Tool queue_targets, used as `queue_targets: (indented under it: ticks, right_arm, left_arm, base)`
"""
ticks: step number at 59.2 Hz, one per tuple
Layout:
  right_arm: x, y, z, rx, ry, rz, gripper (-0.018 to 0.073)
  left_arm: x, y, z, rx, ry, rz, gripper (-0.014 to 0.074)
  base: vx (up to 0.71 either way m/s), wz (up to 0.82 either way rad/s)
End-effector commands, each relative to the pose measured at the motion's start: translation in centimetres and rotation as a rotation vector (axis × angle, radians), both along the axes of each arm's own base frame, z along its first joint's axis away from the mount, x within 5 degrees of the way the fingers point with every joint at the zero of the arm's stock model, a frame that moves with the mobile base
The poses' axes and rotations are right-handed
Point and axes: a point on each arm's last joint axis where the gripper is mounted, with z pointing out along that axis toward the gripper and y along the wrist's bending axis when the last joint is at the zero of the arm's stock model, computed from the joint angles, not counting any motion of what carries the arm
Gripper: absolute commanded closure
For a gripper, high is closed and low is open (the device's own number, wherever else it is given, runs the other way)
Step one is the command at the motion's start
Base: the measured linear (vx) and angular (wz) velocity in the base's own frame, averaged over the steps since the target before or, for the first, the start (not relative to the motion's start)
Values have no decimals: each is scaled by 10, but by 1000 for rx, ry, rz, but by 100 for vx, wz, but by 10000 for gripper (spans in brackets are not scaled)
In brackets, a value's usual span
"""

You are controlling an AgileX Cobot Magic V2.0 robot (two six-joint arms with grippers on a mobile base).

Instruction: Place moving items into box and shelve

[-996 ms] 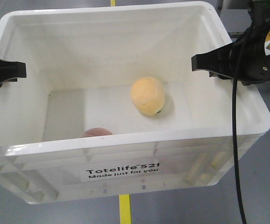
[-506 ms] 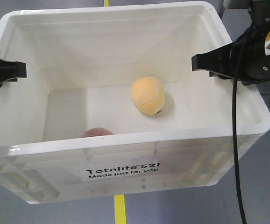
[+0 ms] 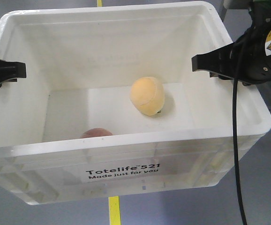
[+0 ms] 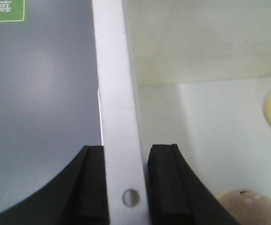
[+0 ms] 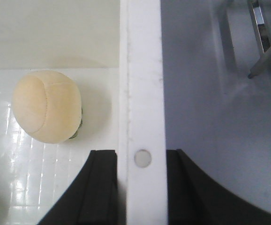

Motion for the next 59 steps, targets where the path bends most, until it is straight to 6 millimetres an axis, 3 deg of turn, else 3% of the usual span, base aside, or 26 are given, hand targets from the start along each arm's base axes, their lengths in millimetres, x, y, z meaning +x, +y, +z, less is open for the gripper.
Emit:
queue_targets:
  ticks: [1, 24, 59]
  right_arm:
    - [-1, -9, 30, 1, -186, 14, 502]
    - [-1, -9, 30, 1, -186, 14, 502]
    - [-1, -9, 30, 1, -186, 14, 502]
  left_arm:
    - [-2, 3, 28, 6, -182, -25, 449]
    - [-2, 3, 28, 6, -182, -25, 449]
    - [-2, 3, 28, 6, -182, -25, 449]
  base:
    - [25, -14]
    - [22, -32]
    - [16, -58]
